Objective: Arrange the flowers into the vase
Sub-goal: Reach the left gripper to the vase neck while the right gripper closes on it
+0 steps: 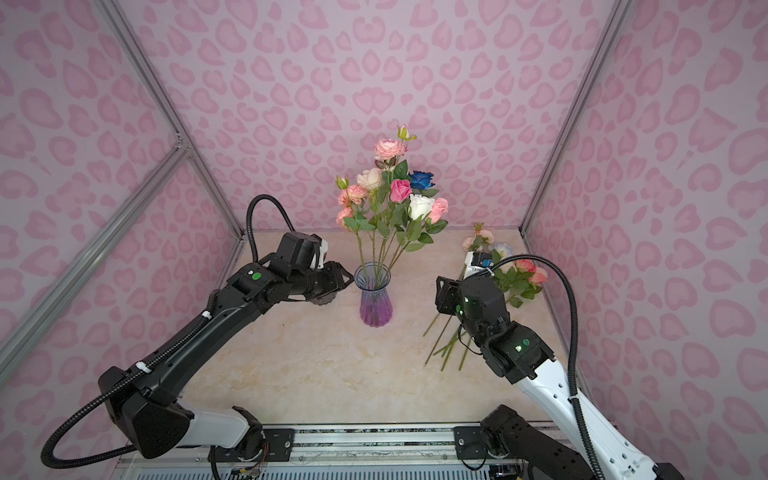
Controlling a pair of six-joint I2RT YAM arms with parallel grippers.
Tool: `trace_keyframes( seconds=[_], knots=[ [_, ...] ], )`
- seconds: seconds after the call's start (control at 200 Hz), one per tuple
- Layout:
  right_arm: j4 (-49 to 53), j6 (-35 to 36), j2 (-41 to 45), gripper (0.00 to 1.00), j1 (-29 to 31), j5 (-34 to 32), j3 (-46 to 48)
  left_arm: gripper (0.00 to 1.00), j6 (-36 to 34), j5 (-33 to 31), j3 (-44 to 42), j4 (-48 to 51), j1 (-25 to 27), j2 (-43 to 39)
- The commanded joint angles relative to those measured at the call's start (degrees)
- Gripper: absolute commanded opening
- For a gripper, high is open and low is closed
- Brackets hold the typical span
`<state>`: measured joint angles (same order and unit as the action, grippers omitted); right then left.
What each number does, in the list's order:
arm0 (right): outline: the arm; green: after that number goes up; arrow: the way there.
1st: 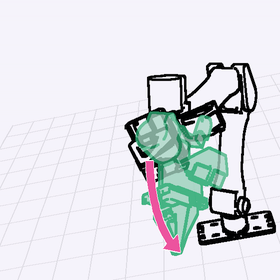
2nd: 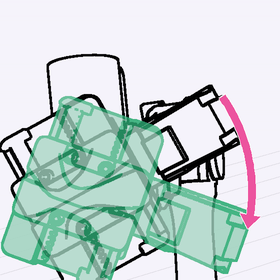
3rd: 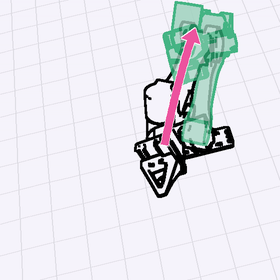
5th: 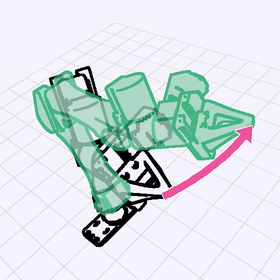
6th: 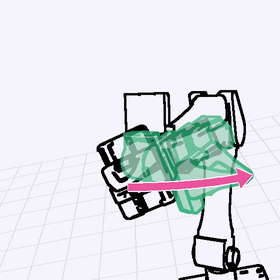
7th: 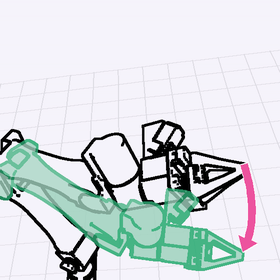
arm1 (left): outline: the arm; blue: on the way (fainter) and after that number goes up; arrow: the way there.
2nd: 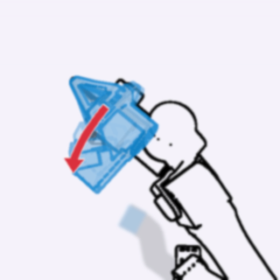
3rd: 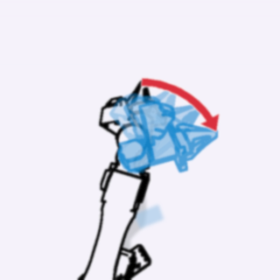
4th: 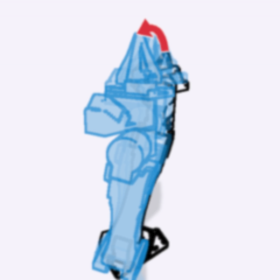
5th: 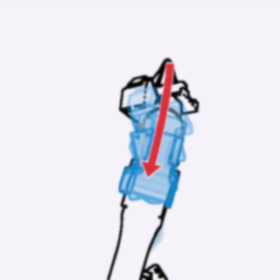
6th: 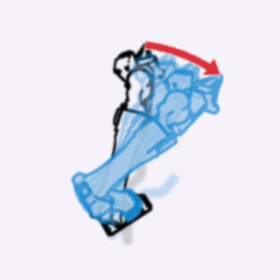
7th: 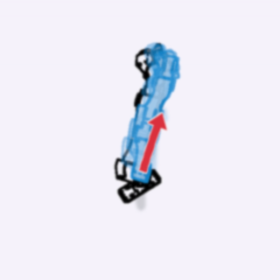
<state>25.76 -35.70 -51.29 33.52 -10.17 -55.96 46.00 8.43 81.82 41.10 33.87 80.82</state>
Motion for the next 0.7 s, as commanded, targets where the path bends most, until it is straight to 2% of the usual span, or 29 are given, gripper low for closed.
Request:
trace_keyframes(
  seconds=[0.0,0.095,0.21,0.355,0.5,0.625,0.695],
  knots=[
    [-5.22,-4.25,-3.62,0.52,0.03,10.62,0.70,0.51,-1.11,-0.12,-0.90,-0.54,-0.12,0.52],
    [-8.46,-7.29,-8.52,0.53,1.61,13.29,-0.38,0.53,-2.63,2.37,-0.76,-2.80,-0.12,1.80],
    [-10.29,-10.60,-13.57,0.54,4.72,11.18,-2.36,0.56,-4.73,2.30,-0.47,-3.89,-0.29,2.89],
    [-12.15,-15.59,-19.02,0.54,6.29,10.50,-3.77,0.57,-6.50,4.81,-1.78,-7.72,-0.47,2.84],
    [-10.58,-18.51,-23.87,0.53,7.04,8.69,-6.66,0.56,-8.10,3.86,-2.10,-8.17,-0.77,2.69],
    [-7.66,-18.78,-27.98,0.53,8.27,7.18,-10.65,0.56,-8.99,2.71,-4.38,-8.57,-1.26,-0.82],
    [-4.89,-19.64,-30.35,0.52,8.49,6.79,-13.10,0.57,-9.13,1.66,-8.91,-9.49,-1.52,-4.51]
  ],
)
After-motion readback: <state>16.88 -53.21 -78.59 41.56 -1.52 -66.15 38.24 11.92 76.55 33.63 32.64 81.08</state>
